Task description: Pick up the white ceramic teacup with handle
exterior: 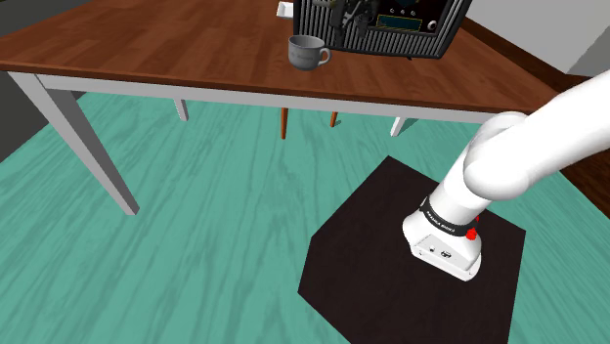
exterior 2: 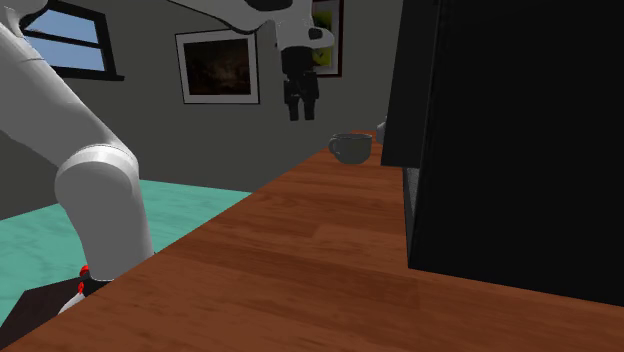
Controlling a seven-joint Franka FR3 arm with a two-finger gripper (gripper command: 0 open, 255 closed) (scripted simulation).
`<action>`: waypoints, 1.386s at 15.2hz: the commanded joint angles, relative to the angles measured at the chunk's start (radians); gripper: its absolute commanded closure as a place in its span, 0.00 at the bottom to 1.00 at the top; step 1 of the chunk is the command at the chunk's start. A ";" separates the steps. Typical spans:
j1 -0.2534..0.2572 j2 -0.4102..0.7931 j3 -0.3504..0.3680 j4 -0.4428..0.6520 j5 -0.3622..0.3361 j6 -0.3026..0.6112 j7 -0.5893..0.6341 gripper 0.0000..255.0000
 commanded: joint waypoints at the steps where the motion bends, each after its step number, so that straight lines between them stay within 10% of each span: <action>1: 0.002 0.078 0.005 0.052 0.003 0.023 0.012 0.00; 11: 0.015 0.484 0.032 0.421 0.006 0.042 0.074 0.00; 21: 0.015 0.498 0.032 0.335 0.004 0.142 0.083 0.00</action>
